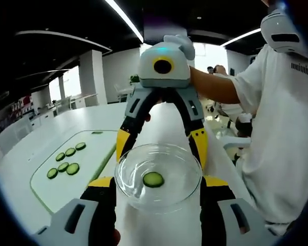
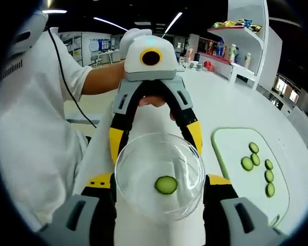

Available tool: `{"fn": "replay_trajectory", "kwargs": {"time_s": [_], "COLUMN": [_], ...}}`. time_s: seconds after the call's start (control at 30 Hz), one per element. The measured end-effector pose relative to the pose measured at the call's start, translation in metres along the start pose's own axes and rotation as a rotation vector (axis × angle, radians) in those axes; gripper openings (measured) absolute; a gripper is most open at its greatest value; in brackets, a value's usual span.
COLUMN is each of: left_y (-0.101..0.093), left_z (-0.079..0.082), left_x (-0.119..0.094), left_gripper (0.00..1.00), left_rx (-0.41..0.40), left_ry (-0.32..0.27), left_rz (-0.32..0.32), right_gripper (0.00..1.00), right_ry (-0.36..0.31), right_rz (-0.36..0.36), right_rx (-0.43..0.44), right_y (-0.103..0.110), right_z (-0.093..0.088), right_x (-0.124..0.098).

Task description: Open the petri dish lid, add cucumber slices into the petri dish, and close the lid

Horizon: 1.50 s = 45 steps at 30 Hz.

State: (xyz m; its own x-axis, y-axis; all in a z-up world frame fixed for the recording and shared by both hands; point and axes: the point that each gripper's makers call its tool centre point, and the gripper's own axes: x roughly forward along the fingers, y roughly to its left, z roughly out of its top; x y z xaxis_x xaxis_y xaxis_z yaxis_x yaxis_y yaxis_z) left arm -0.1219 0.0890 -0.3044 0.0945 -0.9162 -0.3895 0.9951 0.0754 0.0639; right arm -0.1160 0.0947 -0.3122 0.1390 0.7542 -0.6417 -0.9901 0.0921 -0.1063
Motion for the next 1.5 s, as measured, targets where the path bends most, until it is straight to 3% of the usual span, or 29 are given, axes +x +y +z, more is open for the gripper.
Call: {"fn": "replay_trajectory", "kwargs": {"time_s": [0.43, 1.5], "left_y": [-0.002, 0.003], "left_z": [-0.001, -0.018], "left_x": [0.015, 0.023], "left_gripper": [0.66, 0.66], "left_rx": [0.007, -0.019], "left_ry": [0.009, 0.027], "left_rz": [-0.023, -0.040], "right_gripper": [0.68, 0.68], "right_ry": [0.019, 0.016], "right_rz": [-0.018, 0.003], "right_rx": [0.016, 0.053], "right_y": [-0.002, -0.005], "right_z": [-0.014, -0.029], "right_x": [-0.005, 0.006]}}
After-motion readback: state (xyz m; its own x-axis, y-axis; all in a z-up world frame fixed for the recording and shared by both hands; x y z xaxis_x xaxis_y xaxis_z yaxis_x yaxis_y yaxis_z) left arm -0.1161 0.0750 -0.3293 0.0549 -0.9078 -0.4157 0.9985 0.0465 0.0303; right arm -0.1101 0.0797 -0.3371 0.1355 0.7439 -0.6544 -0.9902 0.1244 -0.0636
